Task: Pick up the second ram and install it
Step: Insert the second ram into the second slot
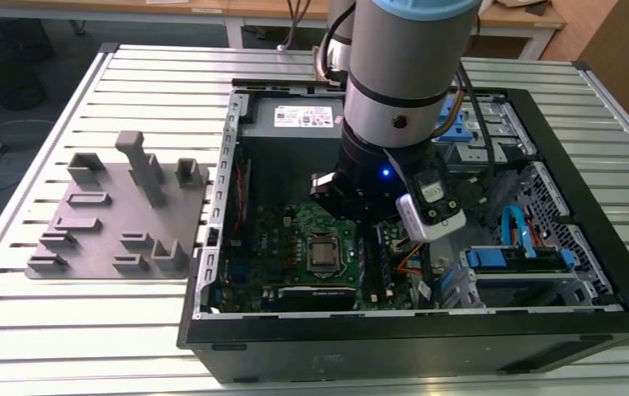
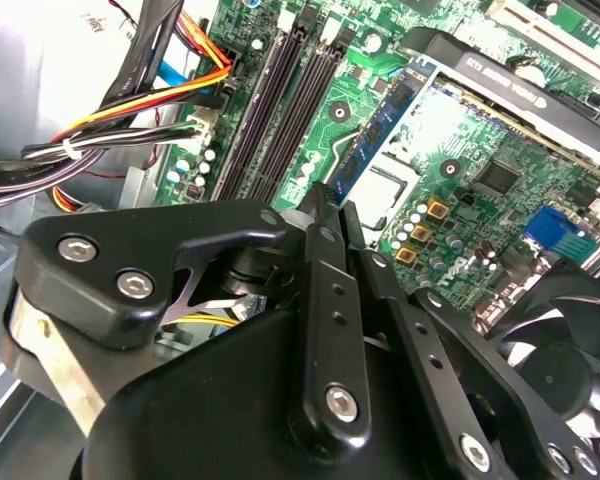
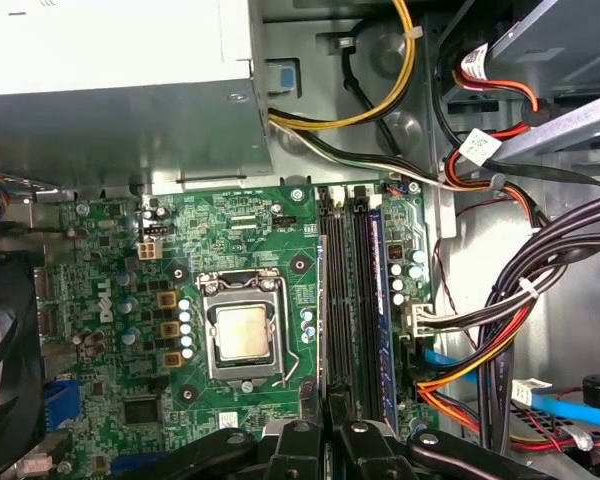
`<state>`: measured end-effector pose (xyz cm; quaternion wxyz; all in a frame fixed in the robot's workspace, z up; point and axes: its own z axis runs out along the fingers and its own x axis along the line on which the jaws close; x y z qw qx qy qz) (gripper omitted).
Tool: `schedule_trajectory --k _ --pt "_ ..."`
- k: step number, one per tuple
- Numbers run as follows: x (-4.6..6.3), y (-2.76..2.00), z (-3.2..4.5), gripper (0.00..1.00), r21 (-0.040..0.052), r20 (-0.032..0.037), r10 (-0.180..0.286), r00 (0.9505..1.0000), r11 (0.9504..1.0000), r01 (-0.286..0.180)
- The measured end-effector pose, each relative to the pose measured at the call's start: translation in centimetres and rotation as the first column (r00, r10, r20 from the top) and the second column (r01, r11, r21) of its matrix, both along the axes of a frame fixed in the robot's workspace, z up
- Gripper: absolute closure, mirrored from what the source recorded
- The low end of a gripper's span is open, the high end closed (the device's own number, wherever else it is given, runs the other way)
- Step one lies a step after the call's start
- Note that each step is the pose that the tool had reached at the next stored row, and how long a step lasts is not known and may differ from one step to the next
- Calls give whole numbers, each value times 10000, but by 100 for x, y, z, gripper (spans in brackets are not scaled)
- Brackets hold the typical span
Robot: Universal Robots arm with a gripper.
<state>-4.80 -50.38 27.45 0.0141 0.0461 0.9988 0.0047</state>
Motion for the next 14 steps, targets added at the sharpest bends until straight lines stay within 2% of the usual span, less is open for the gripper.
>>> schedule_trajectory --k 14 --pt "26 1 -6 86 -5 -1 102 9999 9999 -102"
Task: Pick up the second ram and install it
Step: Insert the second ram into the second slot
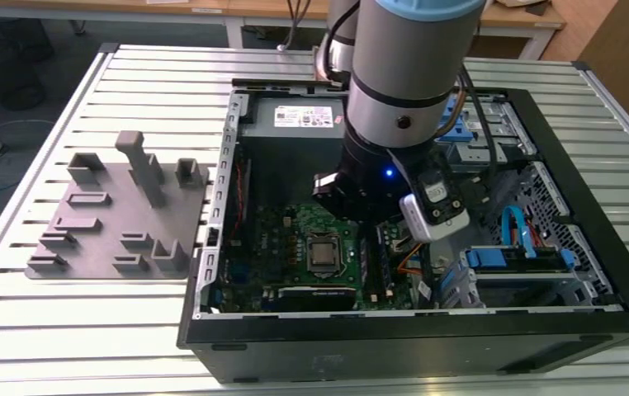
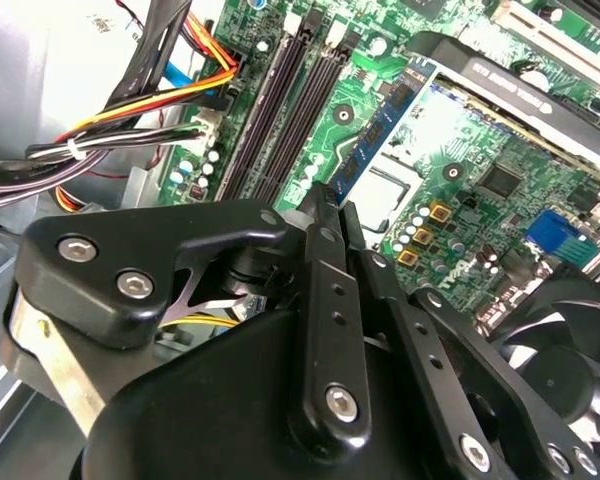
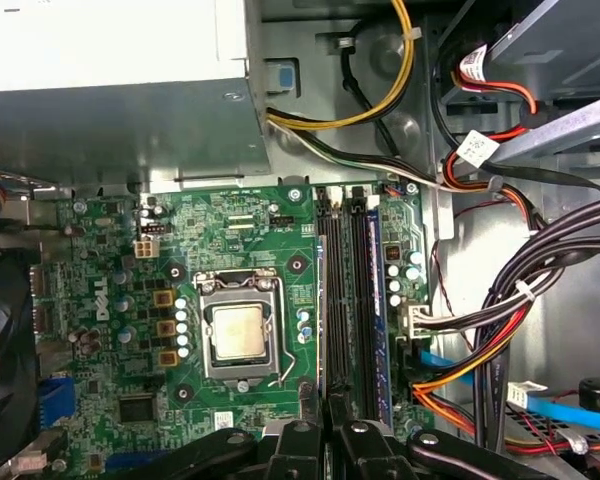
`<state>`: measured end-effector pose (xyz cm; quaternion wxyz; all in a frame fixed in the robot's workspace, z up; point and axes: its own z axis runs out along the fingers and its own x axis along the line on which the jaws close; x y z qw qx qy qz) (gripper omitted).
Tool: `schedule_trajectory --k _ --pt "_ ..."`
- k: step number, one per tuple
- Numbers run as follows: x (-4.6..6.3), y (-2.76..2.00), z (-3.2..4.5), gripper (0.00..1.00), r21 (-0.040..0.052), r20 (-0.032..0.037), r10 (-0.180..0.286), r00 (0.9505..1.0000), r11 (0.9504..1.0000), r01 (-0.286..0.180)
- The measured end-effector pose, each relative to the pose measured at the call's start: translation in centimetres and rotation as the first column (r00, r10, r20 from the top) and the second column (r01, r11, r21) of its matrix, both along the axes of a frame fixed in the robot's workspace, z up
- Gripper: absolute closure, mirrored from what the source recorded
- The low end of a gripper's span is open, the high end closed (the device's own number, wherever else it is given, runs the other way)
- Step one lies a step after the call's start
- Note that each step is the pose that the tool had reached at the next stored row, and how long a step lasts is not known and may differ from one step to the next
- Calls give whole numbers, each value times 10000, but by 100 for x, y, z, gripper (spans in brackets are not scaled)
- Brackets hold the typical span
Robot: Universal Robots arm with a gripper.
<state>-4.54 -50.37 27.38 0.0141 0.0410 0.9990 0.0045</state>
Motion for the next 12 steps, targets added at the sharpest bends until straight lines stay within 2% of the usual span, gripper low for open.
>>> schedule_trajectory --k 12 --pt "32 -1 -105 86 -12 0 -1 10000 10000 1"
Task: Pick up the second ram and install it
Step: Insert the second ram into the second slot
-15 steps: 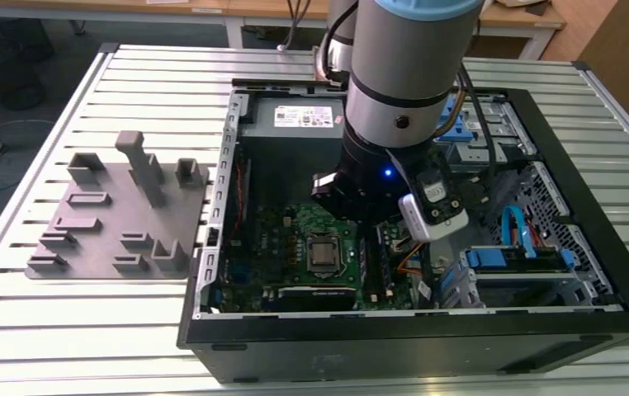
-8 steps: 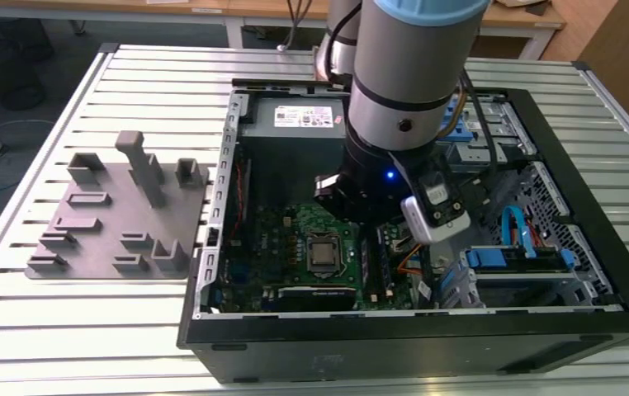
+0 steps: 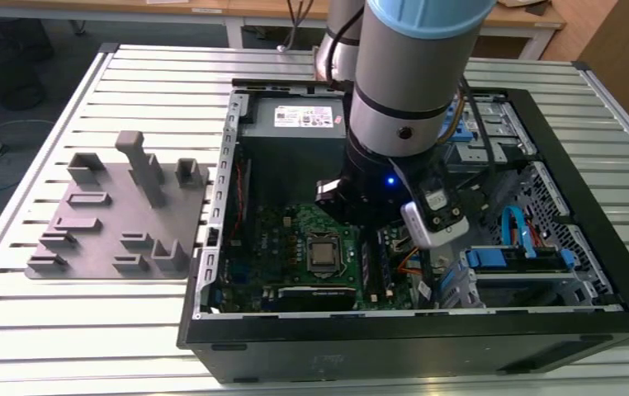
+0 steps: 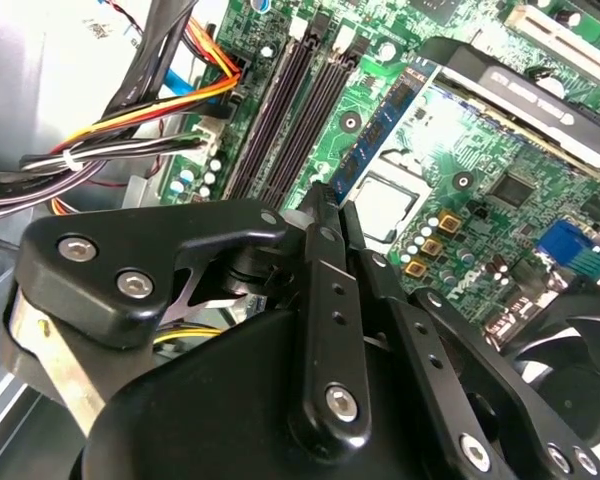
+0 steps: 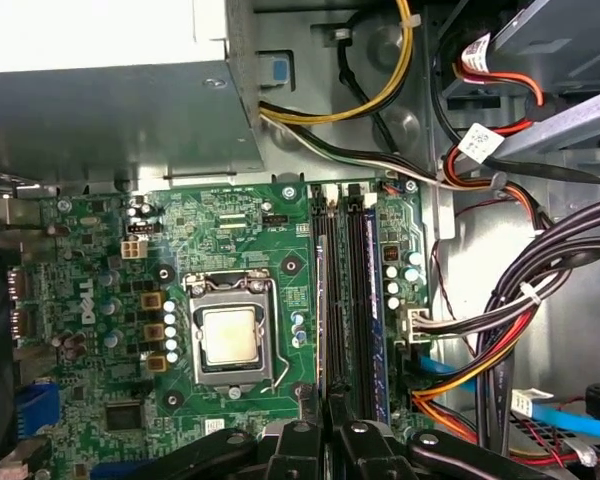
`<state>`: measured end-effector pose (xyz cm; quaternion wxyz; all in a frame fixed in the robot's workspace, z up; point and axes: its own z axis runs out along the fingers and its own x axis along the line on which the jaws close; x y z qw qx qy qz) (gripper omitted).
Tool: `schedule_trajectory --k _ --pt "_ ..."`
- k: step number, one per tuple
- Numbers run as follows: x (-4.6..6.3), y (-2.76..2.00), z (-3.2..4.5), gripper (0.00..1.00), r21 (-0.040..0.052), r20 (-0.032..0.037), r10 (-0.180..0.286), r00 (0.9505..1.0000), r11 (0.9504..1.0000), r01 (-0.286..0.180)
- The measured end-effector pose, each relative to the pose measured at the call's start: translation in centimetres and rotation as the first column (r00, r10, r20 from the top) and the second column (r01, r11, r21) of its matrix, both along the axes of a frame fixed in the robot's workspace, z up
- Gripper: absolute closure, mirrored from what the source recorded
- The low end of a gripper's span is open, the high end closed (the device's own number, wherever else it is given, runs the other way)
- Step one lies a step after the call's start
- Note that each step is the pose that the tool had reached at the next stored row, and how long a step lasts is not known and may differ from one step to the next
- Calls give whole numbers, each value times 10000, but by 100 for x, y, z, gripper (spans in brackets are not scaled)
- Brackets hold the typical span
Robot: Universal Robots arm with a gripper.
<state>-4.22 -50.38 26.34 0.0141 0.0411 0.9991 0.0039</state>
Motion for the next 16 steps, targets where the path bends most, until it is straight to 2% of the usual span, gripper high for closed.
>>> schedule_trajectory --k 16 --pt "11 0 -147 86 -1 0 0 10000 10000 0"
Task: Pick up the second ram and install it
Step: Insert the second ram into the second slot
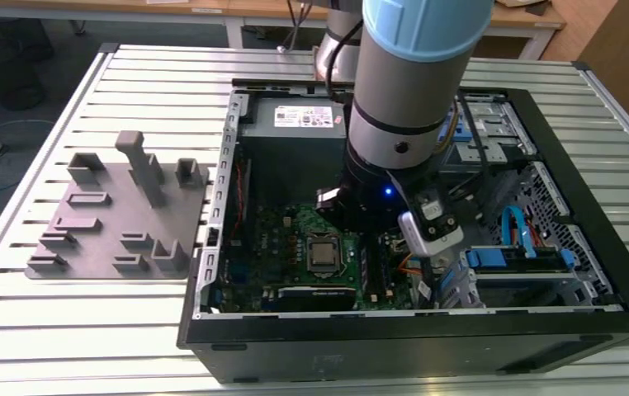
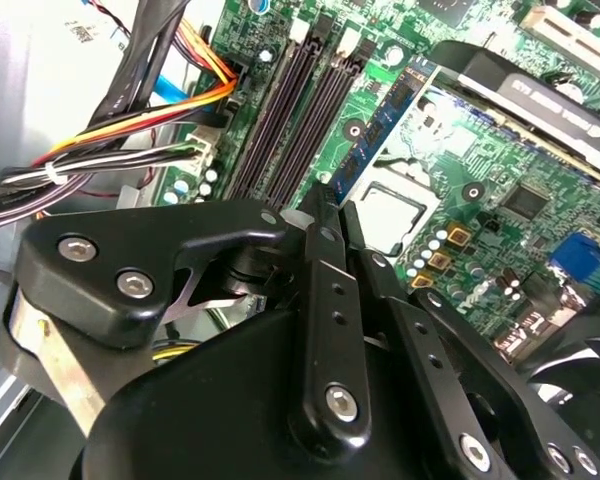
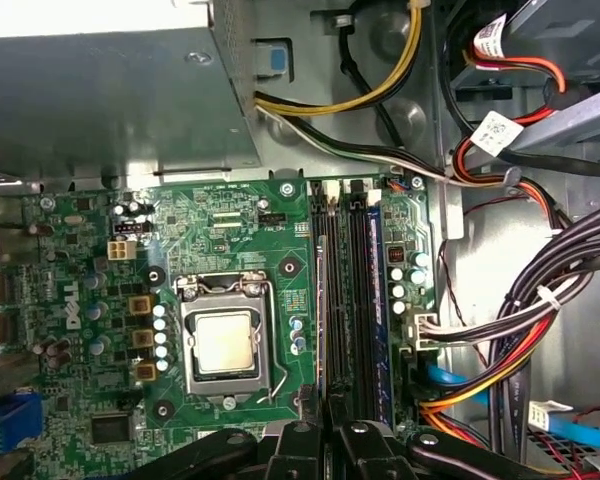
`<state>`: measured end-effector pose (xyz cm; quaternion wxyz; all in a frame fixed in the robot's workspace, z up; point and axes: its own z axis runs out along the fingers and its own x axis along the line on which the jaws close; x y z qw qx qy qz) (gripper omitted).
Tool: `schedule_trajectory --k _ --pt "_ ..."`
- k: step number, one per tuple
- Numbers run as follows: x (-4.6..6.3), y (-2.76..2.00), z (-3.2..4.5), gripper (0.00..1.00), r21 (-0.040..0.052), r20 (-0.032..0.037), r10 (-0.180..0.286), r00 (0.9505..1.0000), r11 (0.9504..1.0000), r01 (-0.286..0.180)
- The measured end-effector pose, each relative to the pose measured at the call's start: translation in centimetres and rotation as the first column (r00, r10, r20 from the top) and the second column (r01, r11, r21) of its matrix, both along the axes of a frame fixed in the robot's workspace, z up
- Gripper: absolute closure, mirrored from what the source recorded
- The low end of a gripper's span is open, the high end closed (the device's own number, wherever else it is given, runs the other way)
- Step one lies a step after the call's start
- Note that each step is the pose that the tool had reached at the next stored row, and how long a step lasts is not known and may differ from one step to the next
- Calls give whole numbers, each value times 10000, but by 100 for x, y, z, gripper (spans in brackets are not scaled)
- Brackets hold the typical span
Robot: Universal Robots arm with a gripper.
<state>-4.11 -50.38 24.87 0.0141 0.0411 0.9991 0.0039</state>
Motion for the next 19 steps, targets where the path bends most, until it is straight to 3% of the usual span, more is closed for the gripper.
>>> schedule_trajectory --k 19 --pt "9 0 -119 86 0 0 0 10000 10000 0"
